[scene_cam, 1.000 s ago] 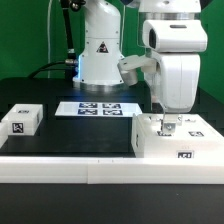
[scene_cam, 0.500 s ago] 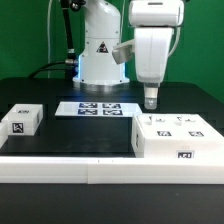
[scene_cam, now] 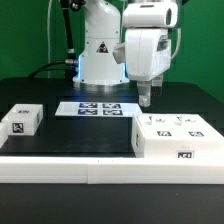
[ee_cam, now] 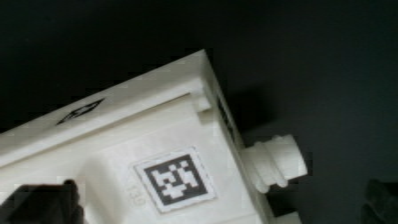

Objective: Assemble cabinet

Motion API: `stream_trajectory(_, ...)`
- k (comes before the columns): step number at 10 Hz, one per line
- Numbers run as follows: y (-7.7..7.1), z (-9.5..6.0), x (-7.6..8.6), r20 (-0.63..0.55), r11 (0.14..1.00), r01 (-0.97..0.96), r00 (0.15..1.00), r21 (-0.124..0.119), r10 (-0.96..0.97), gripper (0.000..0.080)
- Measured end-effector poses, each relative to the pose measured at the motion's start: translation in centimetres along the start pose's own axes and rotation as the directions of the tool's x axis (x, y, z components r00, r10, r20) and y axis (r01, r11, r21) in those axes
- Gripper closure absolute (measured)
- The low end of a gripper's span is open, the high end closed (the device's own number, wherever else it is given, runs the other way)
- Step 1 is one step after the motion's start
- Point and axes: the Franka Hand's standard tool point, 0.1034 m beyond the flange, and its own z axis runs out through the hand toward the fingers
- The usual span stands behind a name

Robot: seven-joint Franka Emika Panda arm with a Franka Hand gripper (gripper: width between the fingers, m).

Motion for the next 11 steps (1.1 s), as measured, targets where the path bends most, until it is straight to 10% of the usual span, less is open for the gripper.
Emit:
stream_trajectory(5,-1.7,0.4,-0.3,-0.073,0.865,-0.501,0.863,-0.015,0.499,0.0002)
stream_trajectory(11,-2.9,1.3,0.3,-0.062,0.545,-0.836,0.542,0.064,0.838,0.0002)
